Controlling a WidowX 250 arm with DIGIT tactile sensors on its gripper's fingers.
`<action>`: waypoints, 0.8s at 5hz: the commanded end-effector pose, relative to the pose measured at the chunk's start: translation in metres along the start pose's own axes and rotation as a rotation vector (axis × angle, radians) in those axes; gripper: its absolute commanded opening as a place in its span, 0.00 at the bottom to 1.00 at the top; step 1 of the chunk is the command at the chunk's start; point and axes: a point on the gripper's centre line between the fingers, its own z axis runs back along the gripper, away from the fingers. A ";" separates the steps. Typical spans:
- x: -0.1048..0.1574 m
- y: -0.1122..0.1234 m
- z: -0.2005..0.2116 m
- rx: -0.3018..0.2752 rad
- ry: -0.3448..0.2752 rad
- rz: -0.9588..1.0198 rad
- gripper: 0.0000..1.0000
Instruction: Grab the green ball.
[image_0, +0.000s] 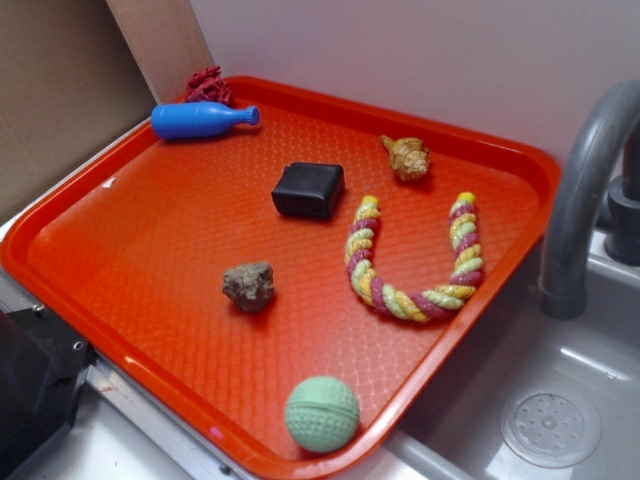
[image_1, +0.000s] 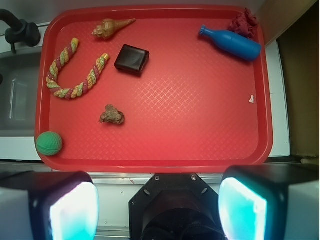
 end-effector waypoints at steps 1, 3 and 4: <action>0.000 0.000 0.000 0.000 0.000 0.000 1.00; 0.006 -0.074 -0.105 0.013 0.341 0.225 1.00; -0.024 -0.106 -0.149 -0.025 0.372 0.276 1.00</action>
